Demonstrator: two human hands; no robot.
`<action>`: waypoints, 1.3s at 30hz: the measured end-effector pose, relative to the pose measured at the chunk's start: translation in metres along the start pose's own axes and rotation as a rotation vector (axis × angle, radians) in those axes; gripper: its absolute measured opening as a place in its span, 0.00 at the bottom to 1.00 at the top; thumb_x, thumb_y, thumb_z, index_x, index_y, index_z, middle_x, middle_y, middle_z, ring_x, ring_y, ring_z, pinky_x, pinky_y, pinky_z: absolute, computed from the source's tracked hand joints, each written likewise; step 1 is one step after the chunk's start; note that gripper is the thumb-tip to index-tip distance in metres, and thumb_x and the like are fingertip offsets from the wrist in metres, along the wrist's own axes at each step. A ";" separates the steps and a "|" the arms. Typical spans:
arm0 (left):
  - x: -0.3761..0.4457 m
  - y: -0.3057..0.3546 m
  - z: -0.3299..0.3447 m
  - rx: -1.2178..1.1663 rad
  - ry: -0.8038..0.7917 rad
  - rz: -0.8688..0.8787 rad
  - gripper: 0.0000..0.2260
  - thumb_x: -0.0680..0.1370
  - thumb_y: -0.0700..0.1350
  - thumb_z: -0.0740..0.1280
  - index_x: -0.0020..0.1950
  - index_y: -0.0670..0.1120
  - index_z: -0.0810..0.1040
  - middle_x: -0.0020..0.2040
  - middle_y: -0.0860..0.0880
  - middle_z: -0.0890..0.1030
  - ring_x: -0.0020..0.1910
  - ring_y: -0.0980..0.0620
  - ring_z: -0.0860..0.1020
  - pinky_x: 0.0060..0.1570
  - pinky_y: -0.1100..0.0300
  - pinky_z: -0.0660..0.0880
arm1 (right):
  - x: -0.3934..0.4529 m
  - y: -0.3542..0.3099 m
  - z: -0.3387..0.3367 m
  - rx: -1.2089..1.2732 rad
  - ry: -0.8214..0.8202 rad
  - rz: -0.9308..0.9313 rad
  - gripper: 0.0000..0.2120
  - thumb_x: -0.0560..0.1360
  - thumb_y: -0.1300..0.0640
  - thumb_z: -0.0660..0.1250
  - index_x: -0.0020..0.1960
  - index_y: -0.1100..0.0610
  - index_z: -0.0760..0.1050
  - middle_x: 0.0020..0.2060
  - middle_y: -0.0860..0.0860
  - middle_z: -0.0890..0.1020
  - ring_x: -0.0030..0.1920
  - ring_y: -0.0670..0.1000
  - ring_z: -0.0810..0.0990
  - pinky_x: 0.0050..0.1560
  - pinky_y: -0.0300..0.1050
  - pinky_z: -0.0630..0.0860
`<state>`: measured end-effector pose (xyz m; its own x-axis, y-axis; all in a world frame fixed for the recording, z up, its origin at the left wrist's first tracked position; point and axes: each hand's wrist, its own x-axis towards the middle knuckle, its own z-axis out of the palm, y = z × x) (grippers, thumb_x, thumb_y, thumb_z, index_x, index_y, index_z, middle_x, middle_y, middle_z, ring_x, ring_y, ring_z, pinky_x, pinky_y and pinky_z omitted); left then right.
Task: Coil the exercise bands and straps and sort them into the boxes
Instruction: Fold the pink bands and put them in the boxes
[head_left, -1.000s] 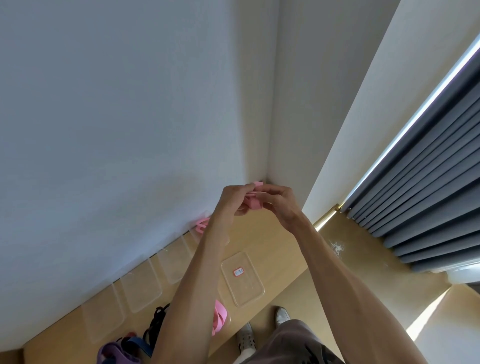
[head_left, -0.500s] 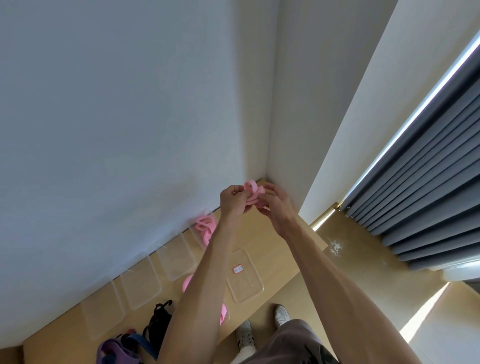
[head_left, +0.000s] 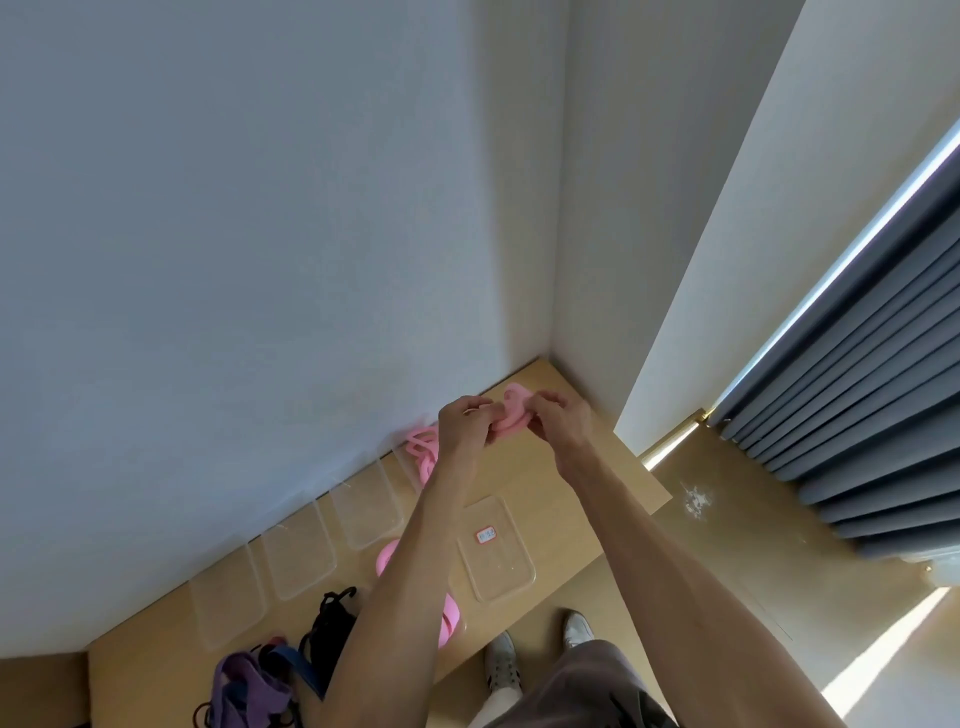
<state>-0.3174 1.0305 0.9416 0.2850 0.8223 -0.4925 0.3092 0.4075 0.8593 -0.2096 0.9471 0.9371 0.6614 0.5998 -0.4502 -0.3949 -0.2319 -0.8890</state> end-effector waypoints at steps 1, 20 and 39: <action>-0.002 -0.005 0.000 0.005 0.022 -0.015 0.04 0.71 0.39 0.76 0.42 0.42 0.82 0.37 0.45 0.83 0.37 0.47 0.79 0.36 0.55 0.75 | 0.000 0.005 0.003 -0.004 -0.010 0.016 0.04 0.72 0.62 0.71 0.44 0.63 0.82 0.36 0.52 0.82 0.38 0.49 0.81 0.41 0.40 0.80; 0.038 -0.109 -0.097 -0.070 0.233 -0.071 0.09 0.73 0.38 0.74 0.52 0.44 0.82 0.47 0.45 0.85 0.42 0.51 0.82 0.44 0.60 0.78 | 0.011 0.096 0.106 -0.332 -0.125 0.257 0.25 0.70 0.55 0.79 0.64 0.58 0.75 0.51 0.61 0.83 0.44 0.56 0.83 0.41 0.46 0.80; 0.143 -0.141 -0.122 0.461 0.181 0.195 0.14 0.77 0.41 0.67 0.62 0.47 0.78 0.55 0.48 0.82 0.52 0.46 0.79 0.49 0.54 0.76 | 0.088 0.151 0.194 -0.935 -0.052 0.044 0.12 0.77 0.57 0.68 0.59 0.57 0.77 0.47 0.63 0.81 0.43 0.63 0.81 0.39 0.51 0.81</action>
<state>-0.4314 1.1388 0.7666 0.2282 0.9374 -0.2631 0.6442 0.0572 0.7627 -0.3342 1.1133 0.7792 0.6201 0.6040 -0.5006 0.2687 -0.7631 -0.5878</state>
